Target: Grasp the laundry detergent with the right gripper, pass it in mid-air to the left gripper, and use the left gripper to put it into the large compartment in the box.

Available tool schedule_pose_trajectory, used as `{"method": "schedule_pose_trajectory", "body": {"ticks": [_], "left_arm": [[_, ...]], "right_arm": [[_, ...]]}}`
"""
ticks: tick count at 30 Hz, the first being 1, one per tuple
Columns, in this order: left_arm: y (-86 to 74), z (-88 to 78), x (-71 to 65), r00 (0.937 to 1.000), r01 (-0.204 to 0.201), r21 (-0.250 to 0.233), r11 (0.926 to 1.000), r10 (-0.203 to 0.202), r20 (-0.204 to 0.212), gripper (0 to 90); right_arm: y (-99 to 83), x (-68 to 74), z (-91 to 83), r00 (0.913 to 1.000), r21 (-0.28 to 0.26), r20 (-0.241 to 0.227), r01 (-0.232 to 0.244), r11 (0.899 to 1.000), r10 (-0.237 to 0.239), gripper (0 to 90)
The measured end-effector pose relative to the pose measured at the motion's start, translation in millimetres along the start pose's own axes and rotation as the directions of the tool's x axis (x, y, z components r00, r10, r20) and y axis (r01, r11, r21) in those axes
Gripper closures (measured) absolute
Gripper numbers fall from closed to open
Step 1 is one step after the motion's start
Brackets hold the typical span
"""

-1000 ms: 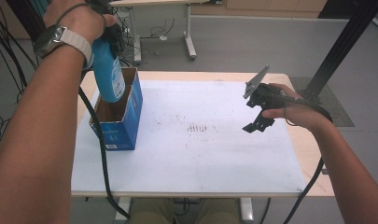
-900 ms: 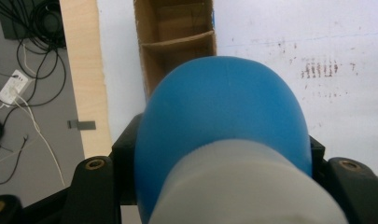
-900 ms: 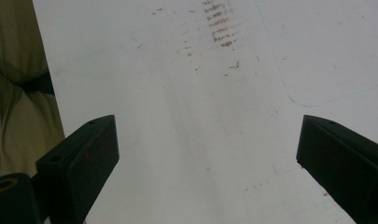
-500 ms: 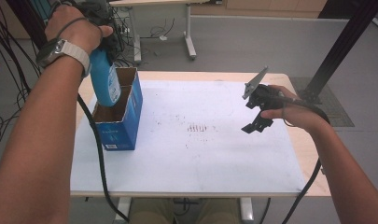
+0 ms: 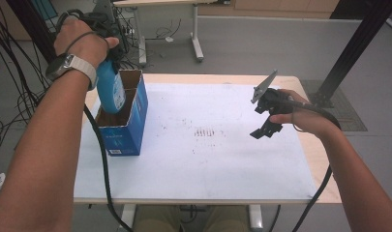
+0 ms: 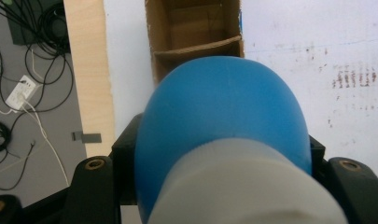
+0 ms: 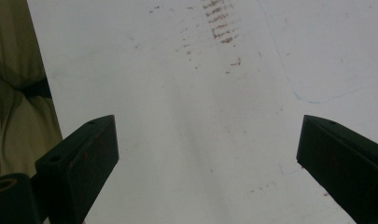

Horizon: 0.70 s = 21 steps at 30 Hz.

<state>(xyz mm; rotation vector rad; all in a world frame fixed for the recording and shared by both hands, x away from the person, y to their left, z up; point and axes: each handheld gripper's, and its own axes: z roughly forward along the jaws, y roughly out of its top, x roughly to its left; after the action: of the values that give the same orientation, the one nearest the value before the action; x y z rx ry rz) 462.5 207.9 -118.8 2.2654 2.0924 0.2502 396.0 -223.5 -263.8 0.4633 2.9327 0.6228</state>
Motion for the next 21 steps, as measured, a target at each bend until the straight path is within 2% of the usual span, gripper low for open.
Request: {"method": "schedule_pose_trajectory", "body": {"ticks": [7,21], "left_arm": [[-0.8,12.4,2.1,0.9999,0.008,-0.002,1.0000,-0.008,0.013,39.1],[-1.8,34.3,0.9,0.9999,-0.008,-0.001,1.0000,0.008,0.013,39.0]], "right_arm": [[-2.0,-0.4,0.4,1.0000,0.004,0.002,-0.004,1.000,0.004,5.3],[-2.8,0.7,3.1,0.9999,0.005,-0.003,-0.010,1.000,0.010,5.3]]}}
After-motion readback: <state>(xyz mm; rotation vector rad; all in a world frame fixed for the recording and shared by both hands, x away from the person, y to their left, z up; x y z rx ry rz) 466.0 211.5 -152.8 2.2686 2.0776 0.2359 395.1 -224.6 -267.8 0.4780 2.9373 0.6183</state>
